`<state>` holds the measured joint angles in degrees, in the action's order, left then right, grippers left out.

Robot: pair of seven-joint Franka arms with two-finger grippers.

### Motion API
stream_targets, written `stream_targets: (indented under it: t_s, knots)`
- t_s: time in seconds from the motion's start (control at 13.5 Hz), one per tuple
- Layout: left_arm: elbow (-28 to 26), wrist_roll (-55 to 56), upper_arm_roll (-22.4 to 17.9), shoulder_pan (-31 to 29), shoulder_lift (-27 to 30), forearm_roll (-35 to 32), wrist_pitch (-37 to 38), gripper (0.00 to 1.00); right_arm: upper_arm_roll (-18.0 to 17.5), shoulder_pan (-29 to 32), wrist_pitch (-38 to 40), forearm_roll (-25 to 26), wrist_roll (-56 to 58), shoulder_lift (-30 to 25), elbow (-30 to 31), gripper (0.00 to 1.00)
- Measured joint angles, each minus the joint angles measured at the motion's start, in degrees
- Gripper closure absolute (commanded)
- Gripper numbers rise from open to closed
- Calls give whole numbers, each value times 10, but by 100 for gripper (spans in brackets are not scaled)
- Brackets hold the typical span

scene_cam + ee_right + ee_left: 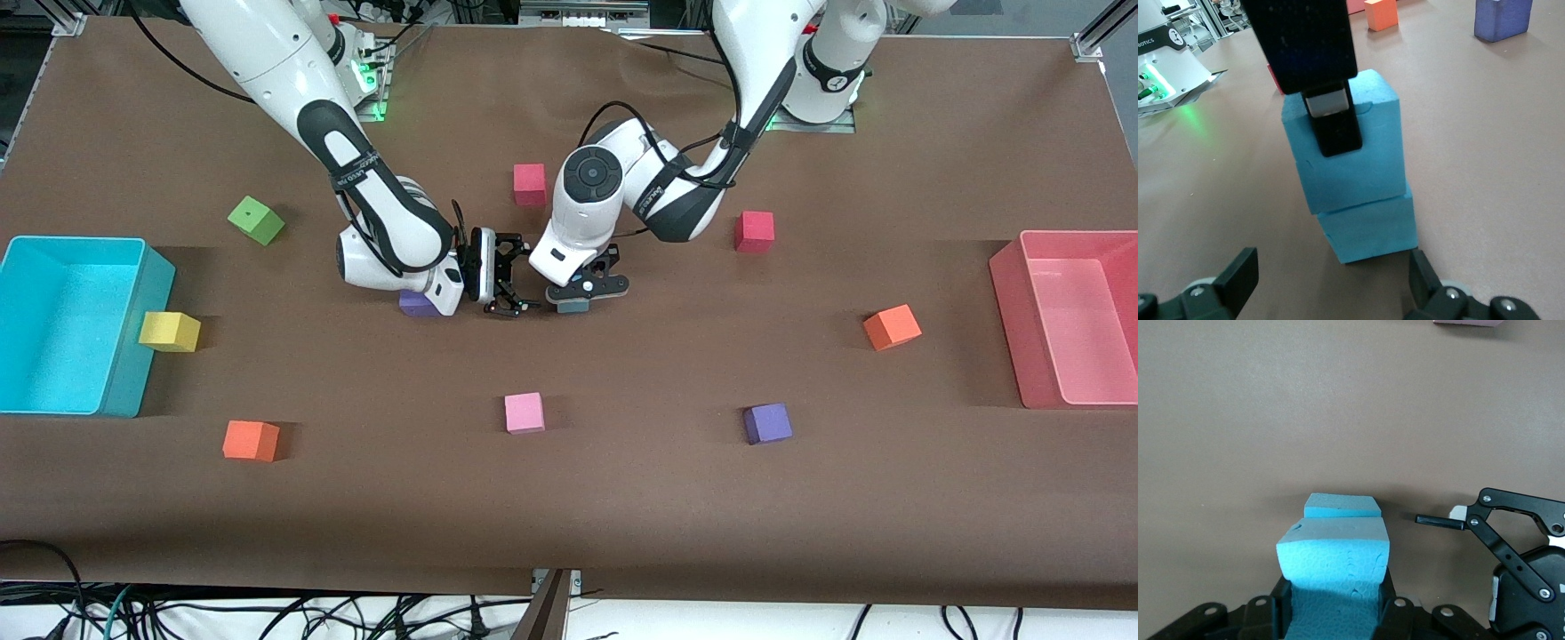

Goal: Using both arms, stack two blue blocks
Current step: 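Lower the held cube onto the placed light-blue cube with the left gripper, then open the left gripper and raise it while the right gripper withdraws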

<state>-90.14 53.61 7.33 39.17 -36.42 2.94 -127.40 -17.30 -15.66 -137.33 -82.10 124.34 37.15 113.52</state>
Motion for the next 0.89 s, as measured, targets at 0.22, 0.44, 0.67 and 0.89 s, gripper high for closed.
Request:
stream_targets:
  t_s: [0.22,0.44,0.67,0.89]
  knots:
    - [0,0,0,0,-2,-21,-3,0,0,0,0,-1,0,0,0,0]
    - [3,0,0,1,-2,-30,-6,0,0,0,0,-1,0,0,0,0]
    - [12,0,-2,0,3,-30,-6,0,0,0,0,-1,0,0,0,0]
    - [14,0,-6,-4,34,-30,13,0,0,0,0,-1,0,0,0,0]
